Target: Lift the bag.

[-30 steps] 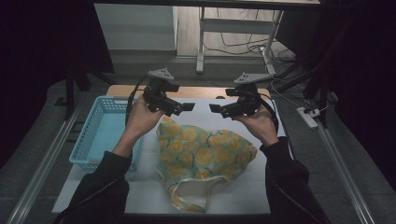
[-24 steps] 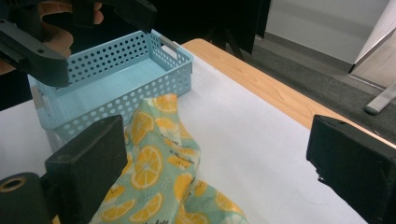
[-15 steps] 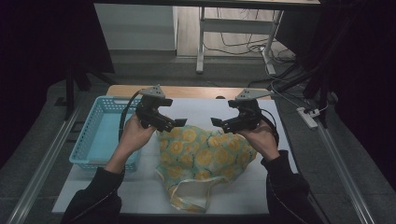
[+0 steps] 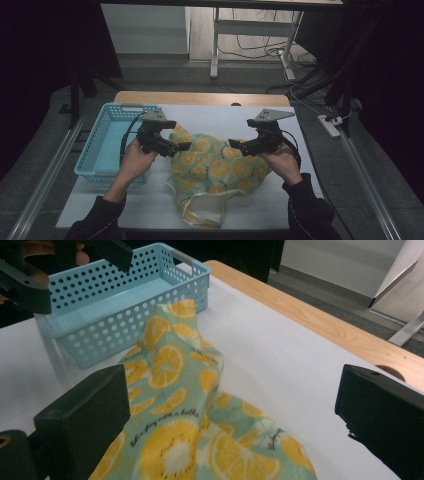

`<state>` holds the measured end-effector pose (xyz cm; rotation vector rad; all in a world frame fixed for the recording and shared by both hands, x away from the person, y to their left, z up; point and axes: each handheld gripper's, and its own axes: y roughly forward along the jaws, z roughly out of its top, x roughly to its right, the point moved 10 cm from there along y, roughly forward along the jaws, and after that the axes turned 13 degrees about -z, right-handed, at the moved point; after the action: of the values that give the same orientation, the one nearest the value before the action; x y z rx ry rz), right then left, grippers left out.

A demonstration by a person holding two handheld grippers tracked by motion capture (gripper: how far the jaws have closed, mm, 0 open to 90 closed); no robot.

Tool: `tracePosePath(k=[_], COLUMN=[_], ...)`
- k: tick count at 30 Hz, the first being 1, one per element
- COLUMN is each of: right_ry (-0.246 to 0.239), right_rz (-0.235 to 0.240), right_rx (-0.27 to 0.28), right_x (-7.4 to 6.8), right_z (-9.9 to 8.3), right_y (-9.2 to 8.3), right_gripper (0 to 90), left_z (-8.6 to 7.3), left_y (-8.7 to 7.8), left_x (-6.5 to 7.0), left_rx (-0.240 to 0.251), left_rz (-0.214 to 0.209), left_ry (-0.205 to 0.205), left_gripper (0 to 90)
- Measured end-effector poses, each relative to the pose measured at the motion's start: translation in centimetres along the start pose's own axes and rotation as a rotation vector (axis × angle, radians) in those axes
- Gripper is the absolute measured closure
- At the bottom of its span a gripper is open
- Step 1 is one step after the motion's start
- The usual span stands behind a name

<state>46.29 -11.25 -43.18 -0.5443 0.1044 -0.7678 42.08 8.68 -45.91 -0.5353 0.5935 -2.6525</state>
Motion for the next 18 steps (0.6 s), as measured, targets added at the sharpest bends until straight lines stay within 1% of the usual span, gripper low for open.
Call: tracePosePath(k=[4, 9, 13, 15, 18], right_ry=[-0.002, -0.003, 0.001, 0.002, -0.008], right_rz=[-0.01, -0.02, -0.028, -0.031, -0.042], right_rx=[0.0, -0.008, -0.015, -0.014, -0.016], right_x=[-0.2, -0.5, -0.8, -1.0, -1.2], right_z=[-1.0, -2.7, -3.9, -4.5, -5.4], right_y=[-0.5, -1.3, -2.0, -2.3, -3.0], right_gripper=[0.8, 0.3, 0.0, 0.0, 0.0], left_z=[-1.5, -3.7, -5.3, -6.0, -7.1], left_y=[-0.6, -1.4, -2.3, -2.7, -3.3], left_x=[0.2, 0.7, 1.2, 1.5, 2.1], left_rx=[0.003, -0.003, 0.007, 0.006, 0.005], left_rz=[0.016, 0.02, 0.03, 0.039, 0.052], left_ry=[-0.014, -0.034, -0.051, -0.055, -0.06], left_gripper=[0.0, 0.0, 0.0, 0.0, 0.0])
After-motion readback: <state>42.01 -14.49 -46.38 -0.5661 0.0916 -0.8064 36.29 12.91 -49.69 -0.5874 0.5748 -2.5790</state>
